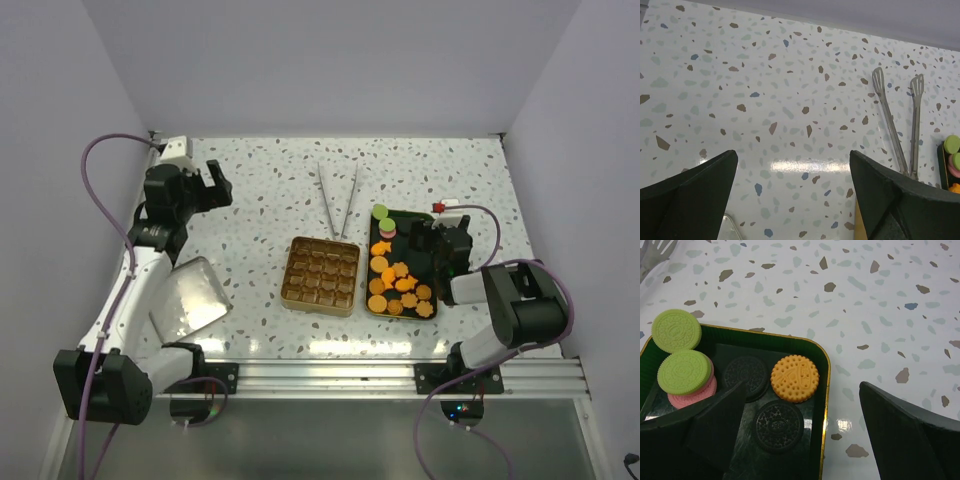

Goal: Pack the cookies

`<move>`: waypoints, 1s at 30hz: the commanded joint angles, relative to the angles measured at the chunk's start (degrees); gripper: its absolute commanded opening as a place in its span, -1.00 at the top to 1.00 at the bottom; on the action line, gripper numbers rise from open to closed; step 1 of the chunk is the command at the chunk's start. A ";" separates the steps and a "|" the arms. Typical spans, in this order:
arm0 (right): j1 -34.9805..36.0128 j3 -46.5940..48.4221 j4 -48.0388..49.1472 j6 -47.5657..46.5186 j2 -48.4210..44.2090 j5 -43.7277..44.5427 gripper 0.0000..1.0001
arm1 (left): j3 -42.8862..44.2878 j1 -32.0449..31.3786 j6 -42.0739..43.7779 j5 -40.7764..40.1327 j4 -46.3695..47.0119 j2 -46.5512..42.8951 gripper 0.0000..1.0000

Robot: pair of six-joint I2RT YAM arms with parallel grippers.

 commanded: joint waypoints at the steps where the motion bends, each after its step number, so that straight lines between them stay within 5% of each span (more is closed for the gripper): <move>1: 0.14 0.95 0.95 -0.12 -0.75 0.43 -0.98 | 1.80 0.32 -4.09 -2.93 -3.36 -1.80 -1.00; 3: 0.14 0.95 0.95 -0.12 -0.75 0.51 -0.97 | 3.20 0.32 -6.98 -5.92 -7.38 -0.14 -1.00; 8: 0.23 1.04 1.03 -0.12 -0.75 0.43 -0.97 | 2.68 0.32 -4.45 5.11 -7.85 -0.83 -1.00; 14: 0.14 0.86 1.65 -0.12 -0.48 0.43 -0.97 | 0.57 0.32 -9.10 5.48 -5.66 -1.97 -1.00; 20: 0.14 1.12 1.39 0.14 -0.31 -0.01 -0.97 | -0.84 0.23 -8.67 23.31 -5.92 0.13 -1.00; 24: 0.14 1.47 -0.27 0.23 -1.88 5.40 -0.97 | -3.03 0.23 -10.25 23.51 -5.65 -2.40 -1.00; 26: 0.23 5.83 -6.22 3.65 -4.08 9.02 -0.97 | -2.95 0.23 -9.38 23.42 -6.27 -3.12 -1.00; 30: 0.31 23.24 -39.22 3.04 -6.11 7.56 -0.97 | -2.07 0.14 -8.23 23.50 -8.46 -3.29 -1.00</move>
